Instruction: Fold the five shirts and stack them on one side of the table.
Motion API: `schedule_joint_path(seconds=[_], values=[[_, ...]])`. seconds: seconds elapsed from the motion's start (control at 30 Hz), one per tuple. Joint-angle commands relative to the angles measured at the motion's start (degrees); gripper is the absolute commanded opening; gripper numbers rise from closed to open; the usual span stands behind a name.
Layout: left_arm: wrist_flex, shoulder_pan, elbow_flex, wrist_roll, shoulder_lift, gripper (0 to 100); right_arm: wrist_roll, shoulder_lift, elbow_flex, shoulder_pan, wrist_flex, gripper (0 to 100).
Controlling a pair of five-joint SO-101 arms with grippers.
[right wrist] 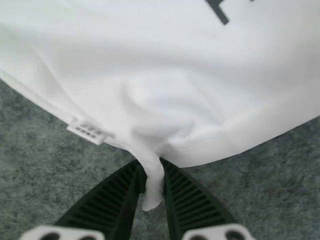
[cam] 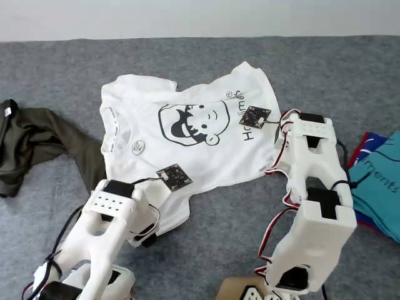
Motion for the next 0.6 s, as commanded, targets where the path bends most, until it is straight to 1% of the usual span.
schedule_joint_path(seconds=[0.0,0.17,0.27,0.4,0.57], values=[[-3.3,-1.8,1.9,-3.1,-0.4,16,-0.7,0.3,0.4,0.3,-0.2,1.5],[-6.7,-5.4,3.8,-4.6,-0.4,17,-0.7,0.3,0.4,0.3,-0.2,1.5],[-7.3,-5.6,4.7,-6.6,-0.4,17,-0.7,0.3,0.4,0.2,-0.2,1.5],[-8.3,-5.5,5.3,-6.8,-0.4,16,-0.7,0.3,0.4,0.2,-0.3,1.5],[-8.0,-5.2,5.2,-6.8,-0.4,5,-0.7,0.2,0.4,0.2,-0.3,1.3]])
